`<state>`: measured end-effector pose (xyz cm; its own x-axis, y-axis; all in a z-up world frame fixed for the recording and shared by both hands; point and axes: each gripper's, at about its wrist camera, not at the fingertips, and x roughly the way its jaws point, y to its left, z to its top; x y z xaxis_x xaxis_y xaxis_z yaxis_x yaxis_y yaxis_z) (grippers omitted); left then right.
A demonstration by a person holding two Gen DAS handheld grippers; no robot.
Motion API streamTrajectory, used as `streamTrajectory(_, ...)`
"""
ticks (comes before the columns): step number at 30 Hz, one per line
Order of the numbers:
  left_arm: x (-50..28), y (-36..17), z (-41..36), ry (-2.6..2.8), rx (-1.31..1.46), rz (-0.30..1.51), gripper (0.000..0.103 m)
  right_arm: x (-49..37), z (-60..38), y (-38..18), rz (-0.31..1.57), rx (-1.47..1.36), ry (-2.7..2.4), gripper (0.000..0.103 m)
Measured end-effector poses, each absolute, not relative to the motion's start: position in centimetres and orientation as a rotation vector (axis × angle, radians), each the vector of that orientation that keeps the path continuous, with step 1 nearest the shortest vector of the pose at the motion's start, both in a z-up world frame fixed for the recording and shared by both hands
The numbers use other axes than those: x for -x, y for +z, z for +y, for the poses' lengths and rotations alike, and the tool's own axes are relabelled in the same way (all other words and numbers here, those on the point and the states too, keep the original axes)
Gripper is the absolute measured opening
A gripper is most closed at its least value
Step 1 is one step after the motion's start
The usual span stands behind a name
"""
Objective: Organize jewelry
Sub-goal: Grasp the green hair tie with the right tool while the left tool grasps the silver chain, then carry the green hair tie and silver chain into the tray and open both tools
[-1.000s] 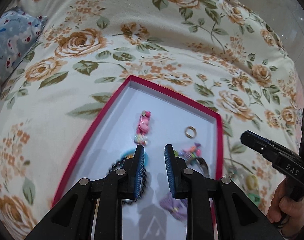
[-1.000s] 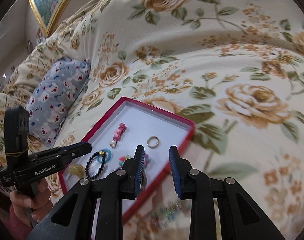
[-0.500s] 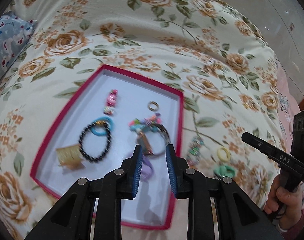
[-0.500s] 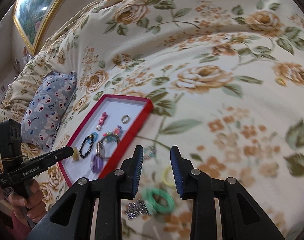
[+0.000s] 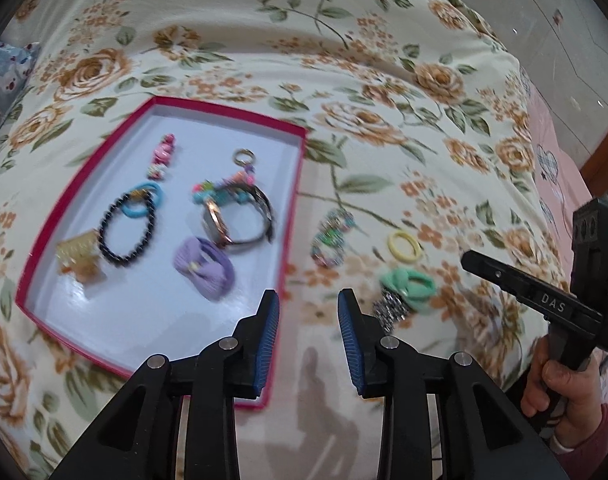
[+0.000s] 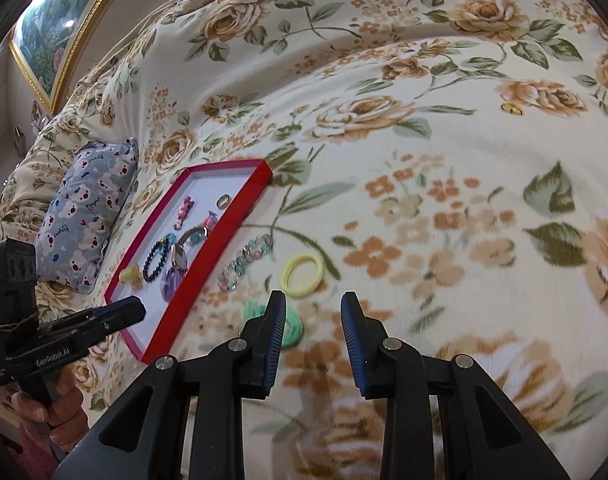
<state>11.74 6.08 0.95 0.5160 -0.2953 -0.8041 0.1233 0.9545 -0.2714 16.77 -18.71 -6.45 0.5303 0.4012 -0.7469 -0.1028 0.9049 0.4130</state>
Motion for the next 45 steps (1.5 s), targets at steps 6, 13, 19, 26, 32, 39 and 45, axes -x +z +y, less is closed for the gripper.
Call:
streamTrajectory(6, -11.5, -0.2, 4.2, -0.287, 0.162, 1.035, 0.031, -16.1, -17.6, -7.1, 0.99, -0.325, 0.349, 0.031)
streamTrajectory(13, -11.8, -1.0, 2.8, -0.31, 0.136, 1.053, 0.034, -16.6, -16.2, -8.3, 1.018, -0.307, 0.377, 0.031)
streamTrajectory(19, -12.3, -2.5, 1.3, -0.338, 0.103, 1.081, 0.037, -17.2, -15.5, -9.6, 1.036, -0.273, 0.377, 0.021)
streamTrajectory(26, -13.8, -3.6, -0.6, -0.359, 0.056, 1.094, 0.038, -17.1, -16.9, -8.9, 1.003, -0.27, 0.339, 0.005)
streamTrajectory(32, -15.0, -4.8, -2.5, -0.392, 0.028, 1.096, 0.038, -16.9, -19.1, -7.6, 0.961, -0.318, 0.301, 0.005)
streamTrajectory(39, -15.9, -5.8, -3.5, -0.405, 0.003, 1.065, 0.017, -16.8, -19.8, -7.3, 0.949, -0.352, 0.293, 0.005)
streamTrajectory(45, -15.3, -4.7, -2.6, -0.396, 0.025, 1.041, 0.013, -16.6, -19.2, -6.7, 0.937, -0.353, 0.31, 0.005)
